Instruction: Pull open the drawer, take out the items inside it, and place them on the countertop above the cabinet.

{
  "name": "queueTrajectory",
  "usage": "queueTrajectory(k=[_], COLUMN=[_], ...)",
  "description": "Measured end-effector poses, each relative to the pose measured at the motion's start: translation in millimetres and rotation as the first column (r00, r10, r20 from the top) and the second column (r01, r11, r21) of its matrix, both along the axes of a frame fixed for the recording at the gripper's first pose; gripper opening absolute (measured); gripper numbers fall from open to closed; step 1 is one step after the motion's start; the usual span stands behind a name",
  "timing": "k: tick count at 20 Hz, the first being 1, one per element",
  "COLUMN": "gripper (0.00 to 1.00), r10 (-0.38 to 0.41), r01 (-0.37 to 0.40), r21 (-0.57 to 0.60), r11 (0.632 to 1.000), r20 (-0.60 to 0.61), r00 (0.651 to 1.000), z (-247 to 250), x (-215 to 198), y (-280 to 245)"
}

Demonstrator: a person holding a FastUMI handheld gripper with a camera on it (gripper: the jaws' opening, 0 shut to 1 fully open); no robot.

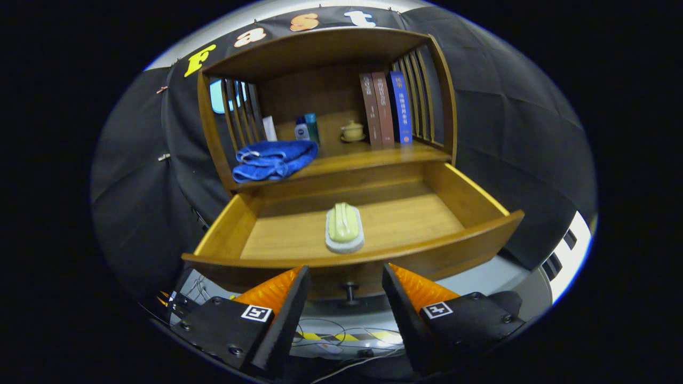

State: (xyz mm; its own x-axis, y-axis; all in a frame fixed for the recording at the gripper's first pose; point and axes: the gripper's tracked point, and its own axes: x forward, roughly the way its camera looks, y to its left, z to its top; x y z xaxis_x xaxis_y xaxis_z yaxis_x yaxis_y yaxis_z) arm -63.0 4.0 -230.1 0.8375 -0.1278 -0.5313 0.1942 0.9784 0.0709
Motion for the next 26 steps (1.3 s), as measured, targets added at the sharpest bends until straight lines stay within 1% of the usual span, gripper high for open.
queueTrajectory(k=[2, 3, 5, 9, 11, 13, 16, 18, 21, 23, 25, 26], gripper=[0.87, 0.9, 0.9, 1.0, 1.0, 1.0, 1.0, 1.0, 1.0, 0.97, 0.92, 0.86], r10=[0.014, 0.021, 0.033, 0.035, 0.033, 0.022, 0.009, -0.009, -0.027, -0.018, -0.021, -0.017], r01=[-0.015, -0.021, -0.033, -0.035, -0.033, -0.028, -0.02, 0.0, 0.007, -0.002, 0.003, 0.001], r21=[0.006, 0.002, -0.003, 0.003, 0.003, -0.021, -0.022, -0.019, -0.04, -0.036, -0.033, -0.028], r11=[1.0, 1.0, 0.999, 0.999, 0.999, 0.999, 1.0, 1.0, 0.999, 0.999, 0.999, 1.0], r20=[0.017, 0.016, -0.01, -0.125, -0.181, -0.266, -0.392, -0.452, -0.525, -0.548, -0.571, -0.578], r00=[1.0, 1.0, 0.999, 0.991, 0.983, 0.964, 0.92, 0.892, 0.85, 0.836, 0.821, 0.816], z=[17, 23, 24, 1, -16, -39, -77, -96, -112, -116, -117, -120], x=[26, 40, 68, 120, 141, 153, 162, 164, 161, 164, 168, 171], y=[1, 0, -2, -7, -10, -16, -21, -28, -35, -35, -36, -35])
